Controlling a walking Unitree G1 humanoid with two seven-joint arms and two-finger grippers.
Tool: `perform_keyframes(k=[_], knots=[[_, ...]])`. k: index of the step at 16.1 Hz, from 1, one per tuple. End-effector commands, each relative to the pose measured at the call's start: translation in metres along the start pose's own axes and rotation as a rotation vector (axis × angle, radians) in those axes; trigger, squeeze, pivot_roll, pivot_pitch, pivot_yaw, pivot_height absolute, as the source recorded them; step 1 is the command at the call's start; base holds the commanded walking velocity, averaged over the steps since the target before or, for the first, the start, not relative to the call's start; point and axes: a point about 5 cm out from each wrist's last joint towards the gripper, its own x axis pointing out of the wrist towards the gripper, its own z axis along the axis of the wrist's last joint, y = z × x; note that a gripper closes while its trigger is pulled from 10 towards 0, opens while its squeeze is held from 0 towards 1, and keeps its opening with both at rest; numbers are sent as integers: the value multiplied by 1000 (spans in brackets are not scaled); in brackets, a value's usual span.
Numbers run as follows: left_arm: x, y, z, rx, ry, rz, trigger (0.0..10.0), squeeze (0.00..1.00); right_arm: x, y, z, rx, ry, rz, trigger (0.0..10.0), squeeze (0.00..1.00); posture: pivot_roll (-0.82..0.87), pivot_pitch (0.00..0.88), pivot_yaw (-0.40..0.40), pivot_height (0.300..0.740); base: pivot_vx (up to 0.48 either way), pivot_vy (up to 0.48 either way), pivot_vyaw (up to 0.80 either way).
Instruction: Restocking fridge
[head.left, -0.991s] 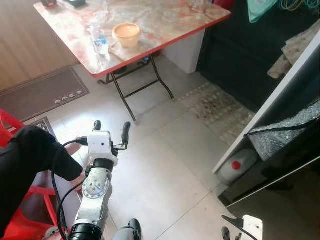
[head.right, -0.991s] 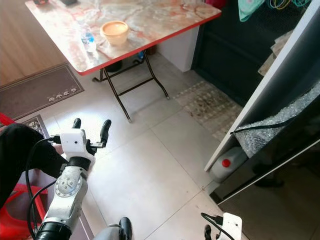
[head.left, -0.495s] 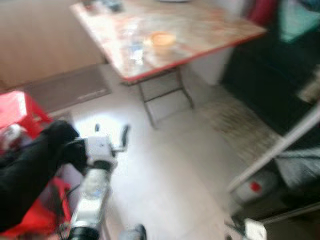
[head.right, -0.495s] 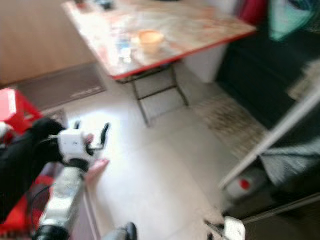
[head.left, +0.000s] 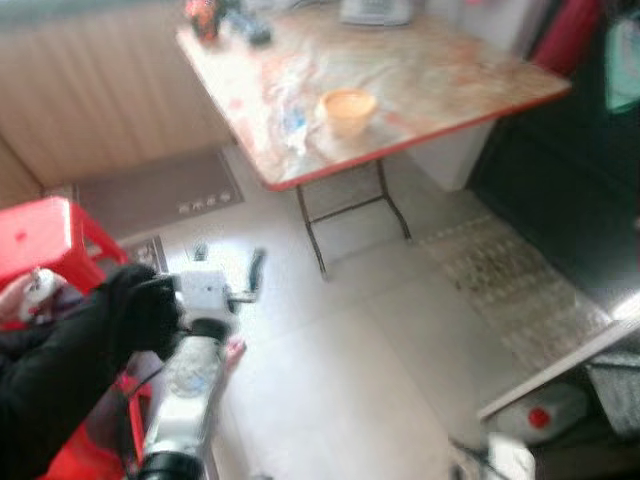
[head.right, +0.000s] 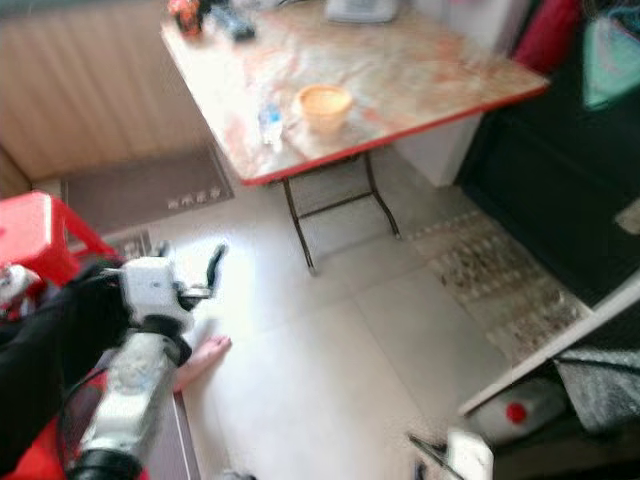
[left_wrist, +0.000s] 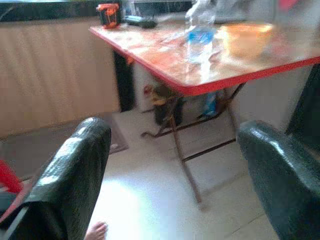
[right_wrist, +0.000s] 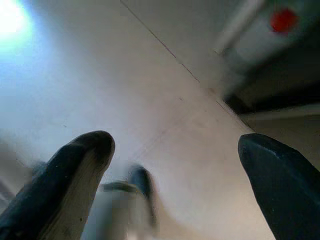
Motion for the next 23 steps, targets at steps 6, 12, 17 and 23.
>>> perform_keyframes(k=[6,12,17,23], knots=[[6,-9,11,18,-34,-50,10000,0,-3,-6,-10,19,23,-19,10000,0,-26,139,6,740,327,0,0],[15,-12,29,53,-96,-71,10000,0,-2,-2,-8,19,18,-8,10000,0,-21,157,8,740,336,0,0],[18,-11,32,63,-100,-69,10000,0,-2,0,-7,20,15,-3,10000,0,-21,168,8,740,339,0,0],[21,-11,40,68,-131,-60,10000,0,-1,1,-5,9,12,10,10000,0,-18,171,1,740,339,0,0]])
